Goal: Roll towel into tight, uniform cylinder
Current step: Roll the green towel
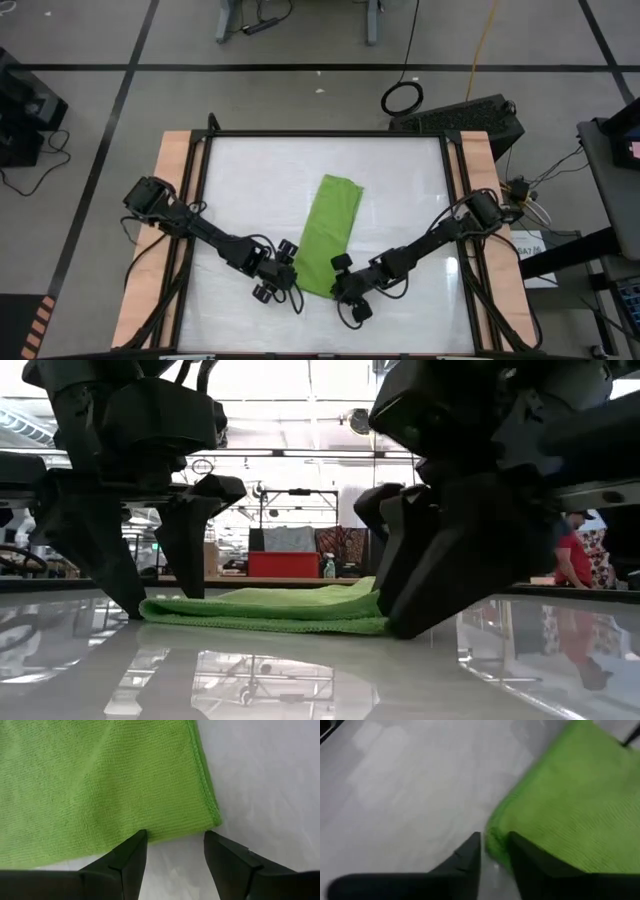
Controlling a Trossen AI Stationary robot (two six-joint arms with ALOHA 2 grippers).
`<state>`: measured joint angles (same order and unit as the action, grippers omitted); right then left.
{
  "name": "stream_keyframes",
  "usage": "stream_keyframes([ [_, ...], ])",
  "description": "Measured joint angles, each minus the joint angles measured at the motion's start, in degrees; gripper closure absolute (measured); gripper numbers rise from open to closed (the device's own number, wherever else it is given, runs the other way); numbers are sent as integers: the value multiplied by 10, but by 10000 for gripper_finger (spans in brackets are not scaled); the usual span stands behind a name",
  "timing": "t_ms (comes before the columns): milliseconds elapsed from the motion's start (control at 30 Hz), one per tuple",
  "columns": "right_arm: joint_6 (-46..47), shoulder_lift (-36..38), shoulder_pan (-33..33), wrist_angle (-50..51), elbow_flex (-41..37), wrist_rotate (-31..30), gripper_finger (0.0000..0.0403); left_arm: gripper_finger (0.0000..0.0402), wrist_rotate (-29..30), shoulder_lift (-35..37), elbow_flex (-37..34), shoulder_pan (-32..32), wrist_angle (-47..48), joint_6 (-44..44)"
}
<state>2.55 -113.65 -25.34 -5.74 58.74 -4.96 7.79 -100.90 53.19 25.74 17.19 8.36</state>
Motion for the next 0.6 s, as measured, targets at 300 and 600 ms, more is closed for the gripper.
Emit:
stream_keyframes([
  [300, 124, 0, -1, 14, 0, -16, 400, 201, -3, -1, 0, 7, -6, -5],
  [600, 247, 35, -18, 54, -4, -100, 402, 201, 2, 1, 0, 10, -7, 25],
])
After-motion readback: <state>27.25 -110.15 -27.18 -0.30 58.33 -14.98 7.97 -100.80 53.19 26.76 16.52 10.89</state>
